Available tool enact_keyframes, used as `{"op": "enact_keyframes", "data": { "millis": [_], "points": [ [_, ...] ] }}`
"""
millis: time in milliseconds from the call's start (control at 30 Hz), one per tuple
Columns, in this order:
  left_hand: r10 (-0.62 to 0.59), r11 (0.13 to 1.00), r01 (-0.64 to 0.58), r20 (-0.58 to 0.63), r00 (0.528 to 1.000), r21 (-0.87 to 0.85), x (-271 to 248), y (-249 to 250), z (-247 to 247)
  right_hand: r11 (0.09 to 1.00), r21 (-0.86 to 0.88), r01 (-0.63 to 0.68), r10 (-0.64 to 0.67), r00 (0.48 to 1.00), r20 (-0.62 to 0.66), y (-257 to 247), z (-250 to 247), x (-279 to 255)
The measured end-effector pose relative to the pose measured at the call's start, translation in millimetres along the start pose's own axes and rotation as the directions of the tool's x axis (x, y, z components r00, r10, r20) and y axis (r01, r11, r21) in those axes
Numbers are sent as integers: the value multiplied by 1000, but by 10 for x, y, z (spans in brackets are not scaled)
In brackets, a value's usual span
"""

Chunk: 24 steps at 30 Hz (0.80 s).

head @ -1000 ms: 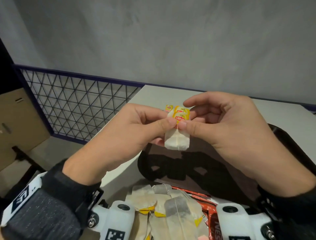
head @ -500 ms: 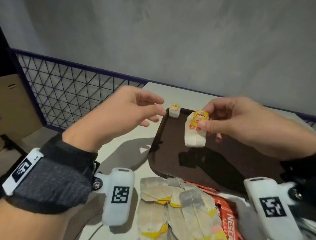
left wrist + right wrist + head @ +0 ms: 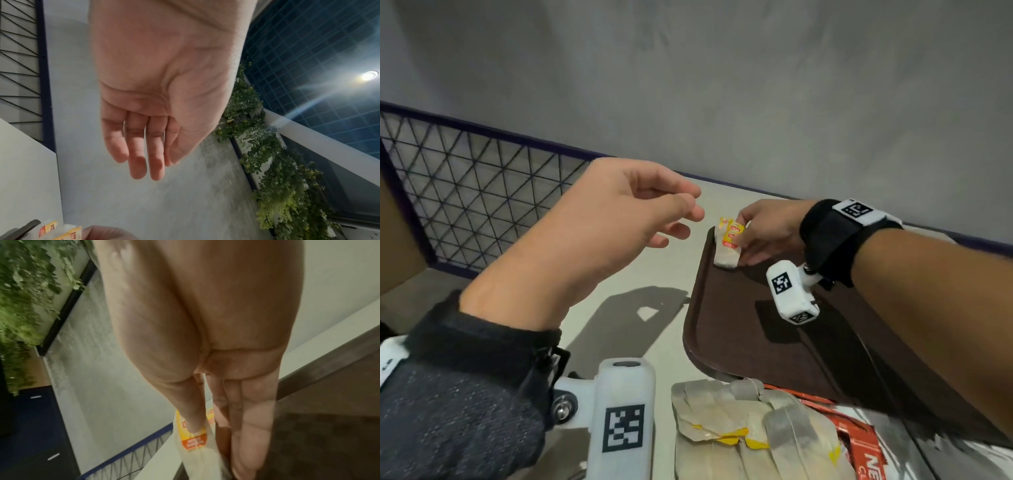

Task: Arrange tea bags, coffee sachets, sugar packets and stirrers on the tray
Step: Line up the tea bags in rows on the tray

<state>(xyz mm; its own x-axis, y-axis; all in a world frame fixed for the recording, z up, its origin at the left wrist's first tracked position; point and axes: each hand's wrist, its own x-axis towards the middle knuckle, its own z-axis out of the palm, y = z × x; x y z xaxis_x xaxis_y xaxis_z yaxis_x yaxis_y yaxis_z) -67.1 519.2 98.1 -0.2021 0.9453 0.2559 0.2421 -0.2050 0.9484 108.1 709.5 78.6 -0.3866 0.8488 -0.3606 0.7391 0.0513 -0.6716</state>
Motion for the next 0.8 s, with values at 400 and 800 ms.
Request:
{"op": "enact_keyframes", "data": {
  "millis": [400,800],
  "points": [
    [17,999,-18,-23,1000,-38,49,-45,-19,997,81,-16,24,995,-100,52,91,161],
    [18,999,-20,-55,998,-27,64,-79,28,986,167,18,6,989,-146,-10,186,239]
  ]
}}
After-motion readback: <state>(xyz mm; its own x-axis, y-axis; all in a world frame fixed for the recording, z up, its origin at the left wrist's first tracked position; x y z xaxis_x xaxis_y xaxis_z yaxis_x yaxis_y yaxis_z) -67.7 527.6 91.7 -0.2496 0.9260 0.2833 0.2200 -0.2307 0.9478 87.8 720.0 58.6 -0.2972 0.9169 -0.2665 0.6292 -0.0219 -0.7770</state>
